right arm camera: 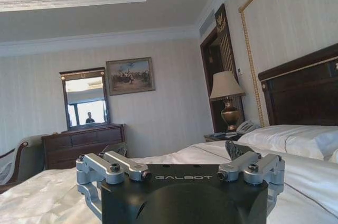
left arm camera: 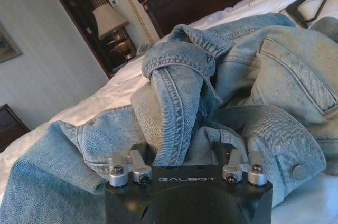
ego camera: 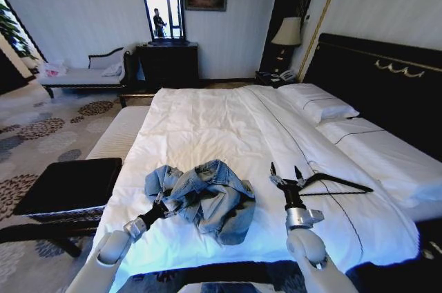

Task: Pick up the clothes from the bed and hang them on the clothes hanger.

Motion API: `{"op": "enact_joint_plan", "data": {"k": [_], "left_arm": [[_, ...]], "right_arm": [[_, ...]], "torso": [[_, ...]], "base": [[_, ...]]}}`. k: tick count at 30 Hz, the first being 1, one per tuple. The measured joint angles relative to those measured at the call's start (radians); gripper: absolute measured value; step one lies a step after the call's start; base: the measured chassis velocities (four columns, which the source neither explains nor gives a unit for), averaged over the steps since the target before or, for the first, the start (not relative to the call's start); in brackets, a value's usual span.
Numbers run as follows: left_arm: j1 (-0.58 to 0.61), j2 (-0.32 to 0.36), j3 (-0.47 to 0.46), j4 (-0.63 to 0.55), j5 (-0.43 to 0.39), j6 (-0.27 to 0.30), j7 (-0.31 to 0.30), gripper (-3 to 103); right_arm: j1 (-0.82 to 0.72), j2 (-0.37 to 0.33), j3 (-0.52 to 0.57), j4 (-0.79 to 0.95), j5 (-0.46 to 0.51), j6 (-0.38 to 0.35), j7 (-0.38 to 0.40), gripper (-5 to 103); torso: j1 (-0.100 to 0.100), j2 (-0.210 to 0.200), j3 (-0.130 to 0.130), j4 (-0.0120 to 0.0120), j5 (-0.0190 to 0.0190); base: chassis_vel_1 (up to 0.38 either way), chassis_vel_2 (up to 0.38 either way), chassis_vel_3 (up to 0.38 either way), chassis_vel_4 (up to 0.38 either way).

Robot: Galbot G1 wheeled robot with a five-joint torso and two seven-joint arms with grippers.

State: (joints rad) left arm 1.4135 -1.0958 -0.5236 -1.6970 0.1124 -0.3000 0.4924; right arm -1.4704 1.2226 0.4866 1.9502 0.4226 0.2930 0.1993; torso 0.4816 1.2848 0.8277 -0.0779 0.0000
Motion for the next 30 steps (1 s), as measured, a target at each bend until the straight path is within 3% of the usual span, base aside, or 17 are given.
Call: {"op": "enact_joint_plan", "data": {"k": [2, 5, 7, 10, 11, 13, 14, 15, 16, 19, 26, 30], "left_arm": [[-0.001, -0.002, -0.001, 0.0, -0.003, -0.001, 0.0, 65], [-0.01, -0.003, -0.007, -0.006, -0.02, -0.001, 0.0, 48], [-0.013, -0.003, -0.01, -0.008, -0.026, -0.001, 0.0, 48], [-0.02, 0.002, -0.018, -0.019, -0.049, 0.0, -0.001, 32], [-0.02, 0.002, -0.018, -0.019, -0.049, 0.0, -0.001, 32], [-0.022, 0.005, -0.025, -0.025, -0.065, 0.002, -0.001, 22], [-0.022, 0.007, -0.029, -0.027, -0.07, 0.003, -0.001, 22], [-0.022, 0.008, -0.035, -0.029, -0.078, 0.003, -0.001, 16], [-0.022, 0.008, -0.035, -0.029, -0.078, 0.003, -0.001, 16], [-0.019, 0.013, -0.048, -0.034, -0.093, 0.004, -0.002, 3], [-0.017, 0.013, -0.06, -0.035, -0.108, 0.004, -0.003, 3], [-0.024, 0.014, -0.062, -0.031, -0.12, 0.004, -0.006, 3]], "right_arm": [[0.005, -0.004, -0.008, -0.004, 0.011, 0.008, -0.001, 100], [0.023, -0.034, -0.045, -0.022, 0.057, 0.021, -0.007, 100], [0.03, -0.049, -0.057, -0.032, 0.064, 0.018, -0.014, 100], [0.067, -0.129, -0.116, -0.061, 0.123, -0.025, -0.037, 100], [0.067, -0.129, -0.116, -0.061, 0.123, -0.025, -0.037, 100], [0.107, -0.204, -0.171, -0.068, 0.206, -0.101, -0.034, 100], [0.122, -0.228, -0.188, -0.071, 0.237, -0.135, -0.037, 100], [0.155, -0.27, -0.219, -0.079, 0.271, -0.209, -0.042, 100], [0.155, -0.27, -0.219, -0.079, 0.271, -0.209, -0.042, 100], [0.296, -0.356, -0.313, -0.141, 0.321, -0.325, -0.055, 100], [0.455, -0.421, -0.421, -0.206, 0.458, -0.415, -0.088, 100], [0.474, -0.453, -0.444, -0.232, 0.473, -0.432, -0.184, 100]], "torso": [[0.0, 0.0, 0.0, 0.0, 0.0], [0.0, 0.0, 0.0, 0.0, 0.0], [0.0, 0.0, 0.0, 0.0, 0.0], [0.0, 0.0, 0.0, -0.0003, 0.0002], [0.0, 0.0, 0.0, -0.0003, 0.0002], [0.0, 0.0, 0.0, 0.0, 0.0], [0.0, 0.0, 0.0, 0.0, -0.0001], [0.0, 0.0, 0.0, -0.0001, 0.0], [0.0, 0.0, 0.0, -0.0001, 0.0], [0.0, 0.0, 0.0, -0.0001, 0.0001], [0.0, 0.0, 0.0, 0.0002, 0.0], [0.0, 0.0, 0.0, -0.0002, 0.0001]], "base": [[0.0, 0.0, 0.0, 0.0], [0.0, 0.0, 0.0, 0.0], [0.0, 0.0, 0.0, 0.0], [0.0, 0.0, 0.0, 0.0], [0.0, 0.0, 0.0, 0.0], [0.0, 0.0, 0.0, 0.0], [0.0, 0.0, 0.0, 0.0], [0.0, 0.0, 0.0, 0.0], [0.0, 0.0, 0.0, 0.0], [0.0, 0.0, 0.0, 0.0], [0.0, 0.0, 0.0, 0.0], [0.0, 0.0, 0.0, 0.0]]}}
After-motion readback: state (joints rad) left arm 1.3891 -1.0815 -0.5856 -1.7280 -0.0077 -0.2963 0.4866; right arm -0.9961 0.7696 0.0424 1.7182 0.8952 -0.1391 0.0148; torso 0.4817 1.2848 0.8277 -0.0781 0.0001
